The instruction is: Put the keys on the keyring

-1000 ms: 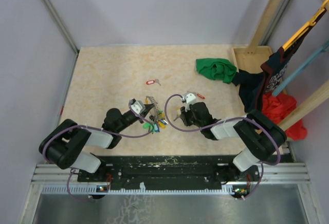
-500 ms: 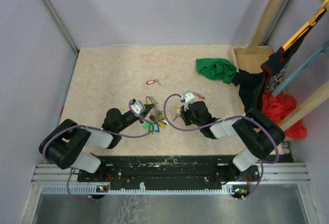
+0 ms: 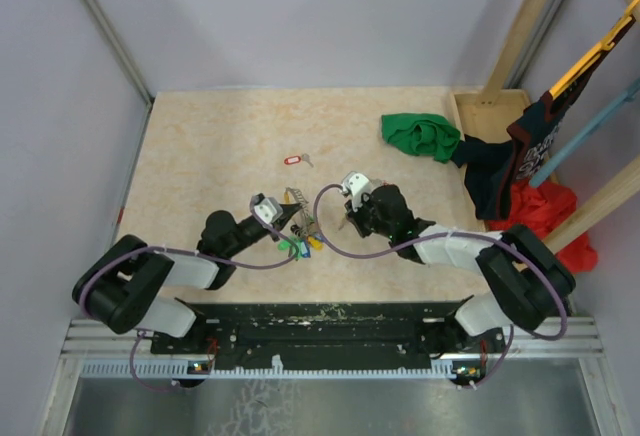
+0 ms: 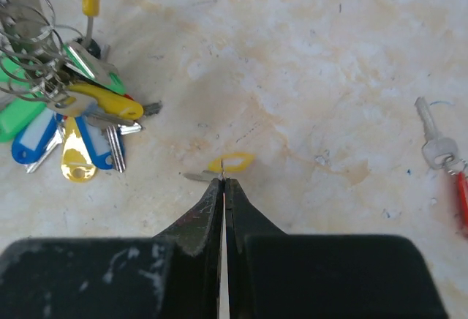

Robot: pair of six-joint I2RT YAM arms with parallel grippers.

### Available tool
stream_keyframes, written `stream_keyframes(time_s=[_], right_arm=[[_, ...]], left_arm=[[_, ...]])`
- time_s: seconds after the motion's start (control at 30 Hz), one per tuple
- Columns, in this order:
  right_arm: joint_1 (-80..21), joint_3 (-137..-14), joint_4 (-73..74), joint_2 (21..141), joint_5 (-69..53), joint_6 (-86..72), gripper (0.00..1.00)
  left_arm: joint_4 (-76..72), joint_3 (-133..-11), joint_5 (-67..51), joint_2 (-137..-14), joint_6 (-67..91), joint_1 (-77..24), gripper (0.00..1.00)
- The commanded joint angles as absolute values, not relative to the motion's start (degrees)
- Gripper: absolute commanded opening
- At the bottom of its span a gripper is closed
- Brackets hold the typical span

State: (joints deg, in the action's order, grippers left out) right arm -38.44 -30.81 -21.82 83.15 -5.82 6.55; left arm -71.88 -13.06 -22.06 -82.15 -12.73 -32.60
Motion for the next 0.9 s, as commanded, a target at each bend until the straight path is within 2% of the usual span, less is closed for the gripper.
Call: stream_keyframes(time_s=[0.0, 0.2, 0.43, 0.57, 0.87], right_arm=[[-38.14, -34.49, -18.44, 76.46, -7.53, 9.99, 0.0], [-38.21, -38.02, -13.15, 71.15, -12.4, 13.8, 0.0], [-38.29, -41.95, -7.76, 70.35, -21.29, 20.08, 0.0], [-40.72, -43.0, -4.91, 69.65, -20.51, 25.95, 0.0], [-47.38, -40.56, -8.78, 69.79, -16.96, 32.89, 0.0]], left_arm=[[-73.83, -13.63, -24.58, -79.47, -12.99, -32.3, 0.0], [-73.74, -13.49, -26.94, -77.32, -13.11, -32.26, 0.0], [-75.75, -13.1, -32.7, -77.75, -12.83, -31.85, 0.0], [-76.21, -13.01, -35.51, -77.95, -11.68, -30.95, 0.0], [-78.18, -12.59, -38.95, -80.57, -12.91, -30.31, 0.0]])
